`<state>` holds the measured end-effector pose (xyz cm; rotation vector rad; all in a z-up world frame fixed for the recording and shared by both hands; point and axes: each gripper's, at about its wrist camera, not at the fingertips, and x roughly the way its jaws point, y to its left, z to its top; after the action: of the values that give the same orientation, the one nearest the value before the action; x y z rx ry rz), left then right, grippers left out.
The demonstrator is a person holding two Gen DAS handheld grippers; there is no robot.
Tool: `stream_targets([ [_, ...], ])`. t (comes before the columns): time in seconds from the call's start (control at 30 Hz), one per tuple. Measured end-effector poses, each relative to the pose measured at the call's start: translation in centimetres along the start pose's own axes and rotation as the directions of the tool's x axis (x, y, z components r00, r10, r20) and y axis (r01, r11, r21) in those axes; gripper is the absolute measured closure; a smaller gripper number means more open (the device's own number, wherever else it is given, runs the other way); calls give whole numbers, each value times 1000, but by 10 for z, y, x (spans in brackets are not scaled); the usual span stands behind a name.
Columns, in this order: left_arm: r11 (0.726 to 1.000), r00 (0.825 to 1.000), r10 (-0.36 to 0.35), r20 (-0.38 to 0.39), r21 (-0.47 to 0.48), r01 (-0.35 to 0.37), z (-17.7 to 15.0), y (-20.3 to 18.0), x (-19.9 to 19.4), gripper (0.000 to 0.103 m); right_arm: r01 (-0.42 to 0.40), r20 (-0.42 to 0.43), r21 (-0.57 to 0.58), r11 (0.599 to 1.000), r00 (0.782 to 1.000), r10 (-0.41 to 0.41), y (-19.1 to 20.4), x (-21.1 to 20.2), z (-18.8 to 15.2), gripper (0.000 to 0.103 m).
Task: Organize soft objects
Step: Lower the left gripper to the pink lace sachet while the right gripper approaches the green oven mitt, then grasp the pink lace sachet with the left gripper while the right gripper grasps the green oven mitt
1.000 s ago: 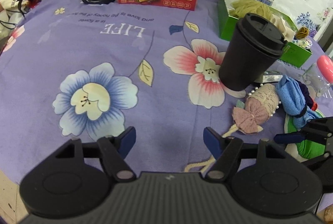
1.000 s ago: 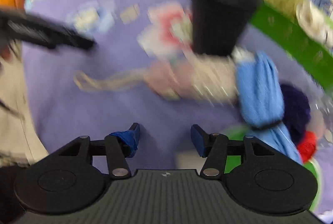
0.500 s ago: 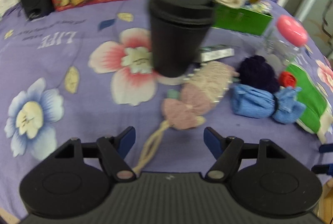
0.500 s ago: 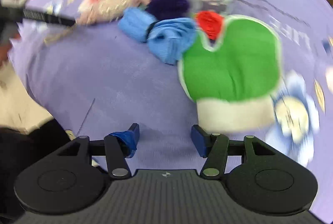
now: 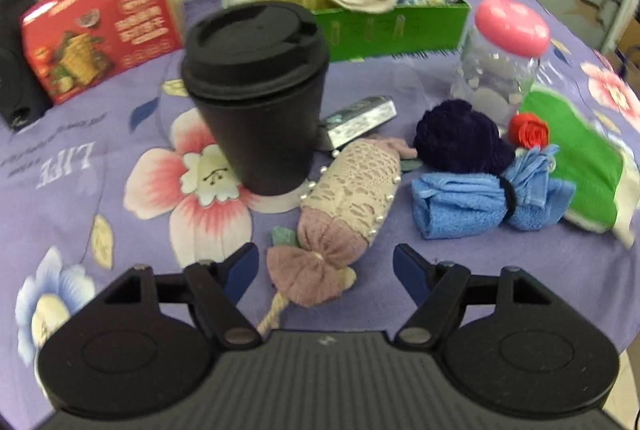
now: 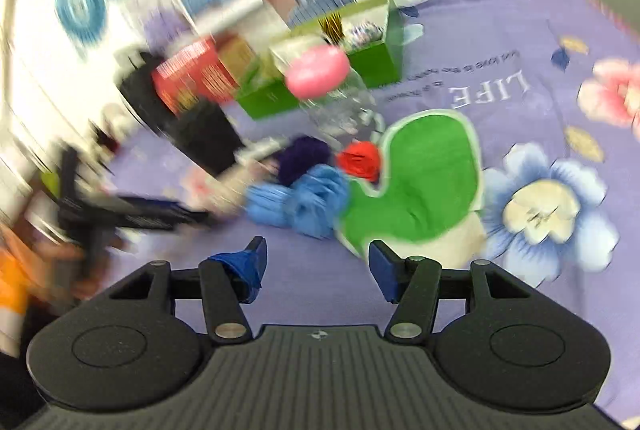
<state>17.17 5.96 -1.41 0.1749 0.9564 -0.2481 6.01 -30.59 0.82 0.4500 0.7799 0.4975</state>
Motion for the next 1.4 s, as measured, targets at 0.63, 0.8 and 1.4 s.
stream_targets([
  [0.63, 999, 998, -33, -54, -11, 33, 6, 2, 39, 24, 394, -60, -295, 871, 902, -428, -25, 97, 59, 58],
  [0.8, 998, 997, -58, -46, 3, 58, 6, 3, 43, 15, 350, -101, -191, 917, 922, -373, -34, 116, 67, 58],
  [1.4, 995, 995, -97, -30, 6, 98, 4, 7, 48, 10, 587, 70, -514, 625, 755, -652, 3, 135, 45, 52],
])
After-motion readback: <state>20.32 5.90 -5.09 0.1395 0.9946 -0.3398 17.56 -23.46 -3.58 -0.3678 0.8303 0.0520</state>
